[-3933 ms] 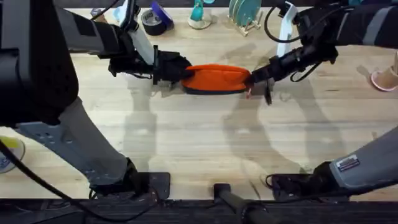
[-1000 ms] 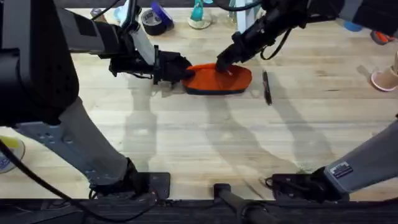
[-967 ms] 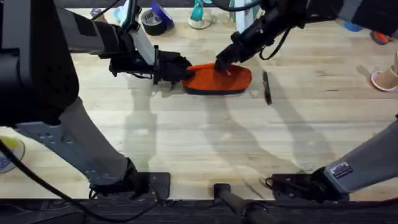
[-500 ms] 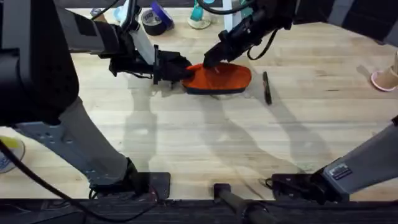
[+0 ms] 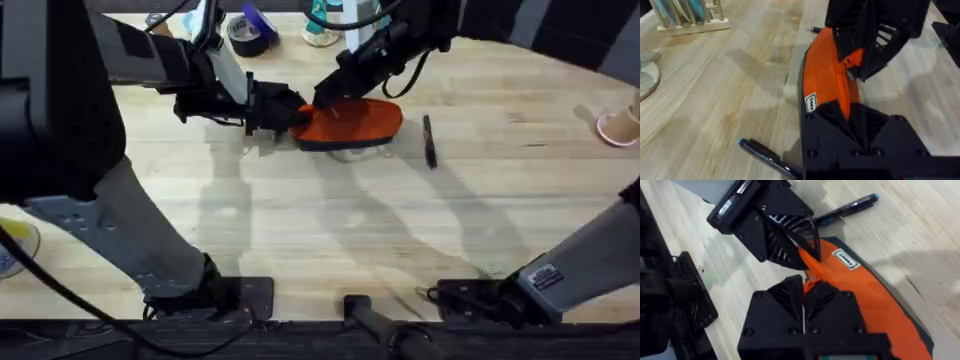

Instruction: Unzip the bag, pick up the pens from the table one at a time and place them inside, then zip the bag closed.

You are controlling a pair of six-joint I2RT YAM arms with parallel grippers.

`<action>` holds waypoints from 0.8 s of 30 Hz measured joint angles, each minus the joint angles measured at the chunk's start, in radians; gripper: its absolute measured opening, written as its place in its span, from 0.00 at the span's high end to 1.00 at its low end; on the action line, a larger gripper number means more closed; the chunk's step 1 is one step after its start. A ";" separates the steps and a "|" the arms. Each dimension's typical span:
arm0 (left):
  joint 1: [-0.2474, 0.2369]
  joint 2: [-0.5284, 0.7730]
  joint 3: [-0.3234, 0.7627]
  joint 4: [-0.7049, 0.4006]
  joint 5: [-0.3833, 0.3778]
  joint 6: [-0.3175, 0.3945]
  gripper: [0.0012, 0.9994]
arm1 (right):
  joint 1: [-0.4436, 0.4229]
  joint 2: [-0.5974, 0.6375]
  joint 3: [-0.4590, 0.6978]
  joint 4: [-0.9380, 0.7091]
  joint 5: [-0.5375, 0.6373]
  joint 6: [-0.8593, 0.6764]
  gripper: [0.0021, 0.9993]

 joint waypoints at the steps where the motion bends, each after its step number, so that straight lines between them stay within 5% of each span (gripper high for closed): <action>1: 0.000 0.000 0.000 0.000 0.000 0.000 0.96 | 0.004 0.000 0.000 0.004 0.000 0.002 0.97; 24: 0.000 0.000 0.003 0.000 -0.002 0.000 0.96 | 0.036 0.016 0.000 0.054 0.008 0.051 0.97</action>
